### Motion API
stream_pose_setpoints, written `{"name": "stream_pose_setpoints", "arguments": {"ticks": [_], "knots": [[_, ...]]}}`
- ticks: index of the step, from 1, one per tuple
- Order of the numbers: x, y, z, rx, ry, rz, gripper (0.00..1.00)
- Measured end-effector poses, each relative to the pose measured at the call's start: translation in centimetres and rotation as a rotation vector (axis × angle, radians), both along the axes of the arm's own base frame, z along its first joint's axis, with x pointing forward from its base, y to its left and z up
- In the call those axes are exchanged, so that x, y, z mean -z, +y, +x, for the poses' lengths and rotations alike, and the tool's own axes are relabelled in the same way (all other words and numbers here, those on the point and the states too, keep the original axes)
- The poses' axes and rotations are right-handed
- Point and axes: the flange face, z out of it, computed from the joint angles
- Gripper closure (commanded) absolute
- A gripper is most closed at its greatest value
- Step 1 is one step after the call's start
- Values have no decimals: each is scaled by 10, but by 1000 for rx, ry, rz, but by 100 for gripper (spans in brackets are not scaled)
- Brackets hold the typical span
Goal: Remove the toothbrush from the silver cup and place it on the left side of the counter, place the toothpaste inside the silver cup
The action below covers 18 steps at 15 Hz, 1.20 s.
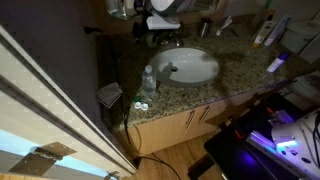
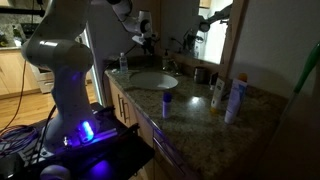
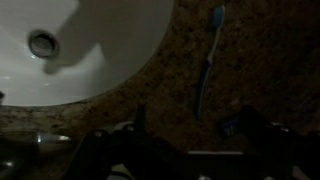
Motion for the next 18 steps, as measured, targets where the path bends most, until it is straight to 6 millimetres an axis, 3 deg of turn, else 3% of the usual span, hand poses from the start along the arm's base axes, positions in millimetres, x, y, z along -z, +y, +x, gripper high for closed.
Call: {"name": "stream_pose_setpoints", "arguments": {"ticks": [4, 9, 11, 15, 17, 18], "knots": [[-53, -63, -31, 51, 116, -113, 0], [-91, -170, -69, 295, 141, -109, 0], [-98, -198, -85, 344, 129, -98, 0], [-95, -207, -90, 357, 128, -121, 0], [-80, -236, -83, 386, 152, -135, 0], [-75, -263, -80, 398, 161, -139, 0]]}}
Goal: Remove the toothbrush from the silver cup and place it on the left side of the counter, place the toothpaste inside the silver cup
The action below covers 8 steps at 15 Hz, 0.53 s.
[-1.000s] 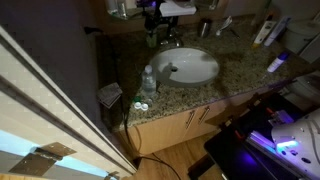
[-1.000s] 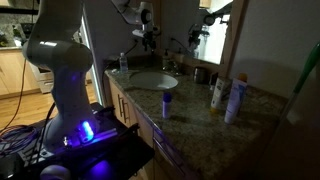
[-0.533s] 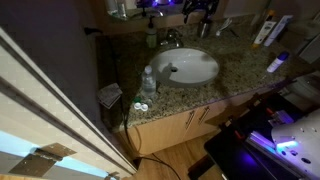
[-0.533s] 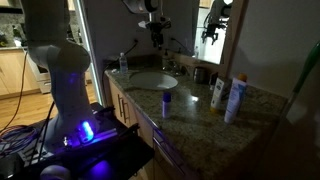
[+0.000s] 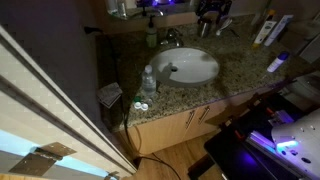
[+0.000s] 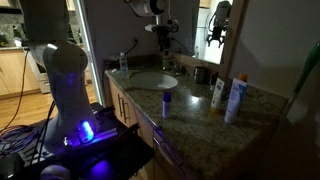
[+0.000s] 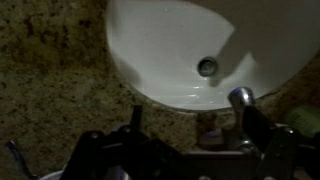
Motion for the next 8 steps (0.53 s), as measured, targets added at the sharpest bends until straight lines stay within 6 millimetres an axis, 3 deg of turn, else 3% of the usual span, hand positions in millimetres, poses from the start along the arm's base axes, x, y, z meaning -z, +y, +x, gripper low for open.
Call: {"name": "stream_pose_setpoints", "arguments": {"ticks": [5, 6, 8], "knots": [[-18, -152, -8, 137, -76, 48, 0], [-23, -173, -13, 172, -90, 70, 0], [-27, -185, -16, 195, -101, 83, 0]]}}
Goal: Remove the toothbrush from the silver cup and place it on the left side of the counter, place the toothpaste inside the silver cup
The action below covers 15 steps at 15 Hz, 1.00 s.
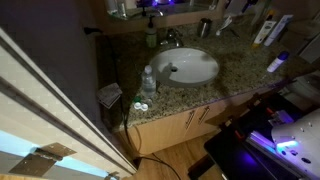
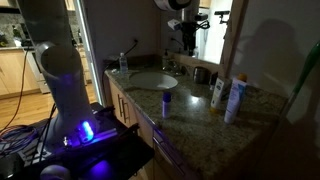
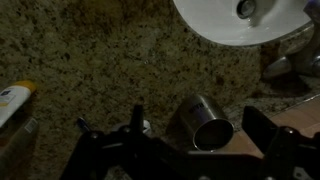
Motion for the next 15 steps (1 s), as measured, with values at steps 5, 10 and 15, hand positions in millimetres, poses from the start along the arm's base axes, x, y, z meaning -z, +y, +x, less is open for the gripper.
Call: {"name": "stream_pose_setpoints", "arguments": {"ticks": [5, 10, 15], "knots": [[10, -13, 5, -62, -10, -30, 0], [30, -100, 15, -13, -76, -99, 0], [50, -117, 29, 13, -73, -124, 0]]}}
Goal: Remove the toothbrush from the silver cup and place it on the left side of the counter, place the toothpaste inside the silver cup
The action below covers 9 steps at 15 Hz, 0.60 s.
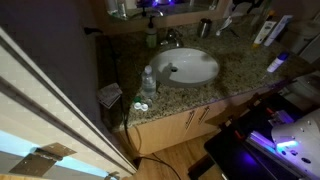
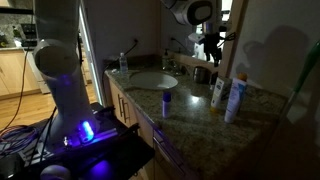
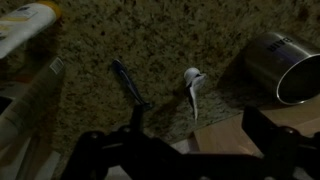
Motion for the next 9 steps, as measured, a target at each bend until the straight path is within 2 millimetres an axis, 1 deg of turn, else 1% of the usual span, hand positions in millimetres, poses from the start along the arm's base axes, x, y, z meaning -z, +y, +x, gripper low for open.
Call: {"name": "stream_pose_setpoints", "arguments": {"ticks": [3, 8, 9], "knots": [[12, 0, 3, 3, -17, -20, 0], [57, -8, 14, 35, -83, -58, 0], [66, -8, 16, 43, -94, -59, 25]]}}
